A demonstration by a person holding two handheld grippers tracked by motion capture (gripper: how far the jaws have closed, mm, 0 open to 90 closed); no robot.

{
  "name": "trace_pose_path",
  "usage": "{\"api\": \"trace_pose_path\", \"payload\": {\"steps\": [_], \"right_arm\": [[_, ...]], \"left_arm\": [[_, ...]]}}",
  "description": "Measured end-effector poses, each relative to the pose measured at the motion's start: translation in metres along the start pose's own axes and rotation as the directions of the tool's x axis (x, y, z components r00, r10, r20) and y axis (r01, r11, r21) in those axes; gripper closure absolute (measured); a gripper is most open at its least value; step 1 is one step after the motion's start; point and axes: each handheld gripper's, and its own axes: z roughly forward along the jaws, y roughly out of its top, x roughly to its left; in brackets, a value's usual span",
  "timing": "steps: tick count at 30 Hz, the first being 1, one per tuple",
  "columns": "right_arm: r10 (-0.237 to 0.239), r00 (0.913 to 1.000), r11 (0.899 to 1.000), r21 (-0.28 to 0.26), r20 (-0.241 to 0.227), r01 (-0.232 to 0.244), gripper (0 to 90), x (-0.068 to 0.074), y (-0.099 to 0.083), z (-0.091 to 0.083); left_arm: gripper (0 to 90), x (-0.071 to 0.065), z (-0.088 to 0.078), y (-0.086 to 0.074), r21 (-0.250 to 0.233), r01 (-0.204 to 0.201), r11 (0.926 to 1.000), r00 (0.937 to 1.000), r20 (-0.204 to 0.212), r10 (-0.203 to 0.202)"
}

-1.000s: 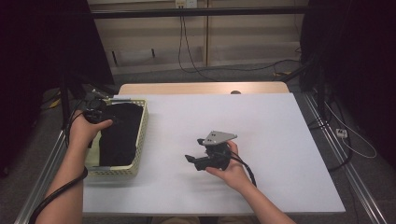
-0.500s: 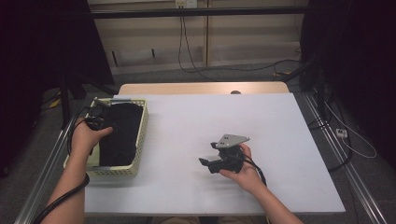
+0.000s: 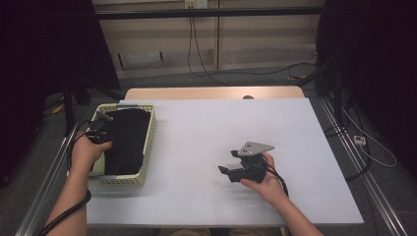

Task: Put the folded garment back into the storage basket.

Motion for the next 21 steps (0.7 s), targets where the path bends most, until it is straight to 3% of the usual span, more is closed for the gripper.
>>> {"api": "trace_pose_path", "payload": {"steps": [5, 6, 10, 14, 17, 19, 21], "right_arm": [[0.005, 1.0, 1.0, -0.007, 0.006, -0.005, 25.7, 0.0, 0.0, -0.001], [0.006, 1.0, 1.0, -0.008, 0.006, -0.006, 25.7, -0.001, 0.0, -0.001], [-0.003, 0.9999, 1.0, -0.001, 0.014, 0.003, 25.7, 0.0, -0.001, -0.001], [-0.022, 0.9989, 0.999, -0.029, 0.042, 0.023, 26.0, 0.001, 0.0, -0.007], [-0.008, 0.999, 0.999, -0.034, 0.043, 0.01, 26.1, -0.002, -0.001, -0.009], [-0.004, 0.9987, 1.0, -0.029, 0.051, 0.005, 26.2, -0.004, -0.003, -0.01], [0.008, 0.9987, 1.0, -0.03, 0.05, -0.006, 26.2, -0.005, -0.003, -0.01]], "left_arm": [[90.0, 0.001, 0.004, -0.003, -0.012, 0.006, 0.9999, 1.0, -0.003, -0.006], [90.0, 0.0, 0.004, -0.002, 0.002, -0.021, 0.9998, 0.9996, -0.017, 0.021], [90.0, -0.005, 0.006, 0.0, 0.005, -0.037, 0.9993, 0.9976, -0.058, 0.037], [90.0, -0.001, 0.005, 0.0, 0.006, -0.043, 0.999, 0.9966, -0.07, 0.043], [90.0, 0.005, 0.004, 0.001, 0.006, -0.039, 0.9992, 0.994, -0.102, 0.039], [90.0, 0.011, 0.003, 0.002, 0.006, -0.024, 0.9997, 0.996, -0.086, 0.024], [90.0, 0.015, 0.002, 0.003, 0.008, -0.033, 0.9994, 0.9942, -0.103, 0.033]]}}
